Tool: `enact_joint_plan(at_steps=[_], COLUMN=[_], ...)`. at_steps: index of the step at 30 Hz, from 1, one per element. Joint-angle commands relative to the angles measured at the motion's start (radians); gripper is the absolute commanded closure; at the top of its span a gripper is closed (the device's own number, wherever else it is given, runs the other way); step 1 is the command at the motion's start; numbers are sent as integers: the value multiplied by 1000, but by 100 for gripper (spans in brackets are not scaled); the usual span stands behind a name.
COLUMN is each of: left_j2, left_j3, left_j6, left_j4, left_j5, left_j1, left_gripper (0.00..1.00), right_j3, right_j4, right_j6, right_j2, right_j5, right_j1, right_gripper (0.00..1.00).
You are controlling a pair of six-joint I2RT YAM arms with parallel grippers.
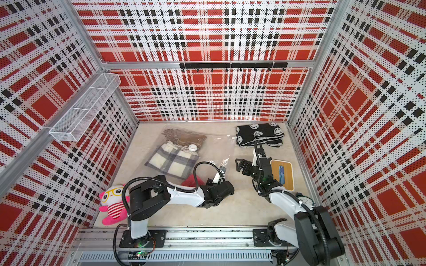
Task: Take the scarf out of the vacuum bag
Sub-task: Adjust the scarf in the vacuum bag.
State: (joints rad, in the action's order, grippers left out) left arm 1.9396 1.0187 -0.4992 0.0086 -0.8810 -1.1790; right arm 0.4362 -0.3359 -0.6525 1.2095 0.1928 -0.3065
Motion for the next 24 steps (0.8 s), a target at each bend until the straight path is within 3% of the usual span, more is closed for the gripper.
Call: enact_joint_plan(at_steps=[1, 9, 16, 24], left_j2=[-76, -182, -241, -281], left_j3=[-51, -165, -229, -268], left_j6=[-22, -45, -38, -29], left_j4=[73, 174, 253, 297], left_j5=[-77, -92, -61, -79], left_j1=[-6, -4, 1, 13], left_gripper=[100, 100, 100, 100], right_j3=[34, 22, 88, 137], right_j4=[-48, -229, -279, -356], right_j6=[37, 4, 0, -36], right_j2=[54, 205, 344, 465], right_j5=[65, 196, 191, 195], right_j1=[-37, -69, -167, -219], right_gripper=[5, 19, 34, 35])
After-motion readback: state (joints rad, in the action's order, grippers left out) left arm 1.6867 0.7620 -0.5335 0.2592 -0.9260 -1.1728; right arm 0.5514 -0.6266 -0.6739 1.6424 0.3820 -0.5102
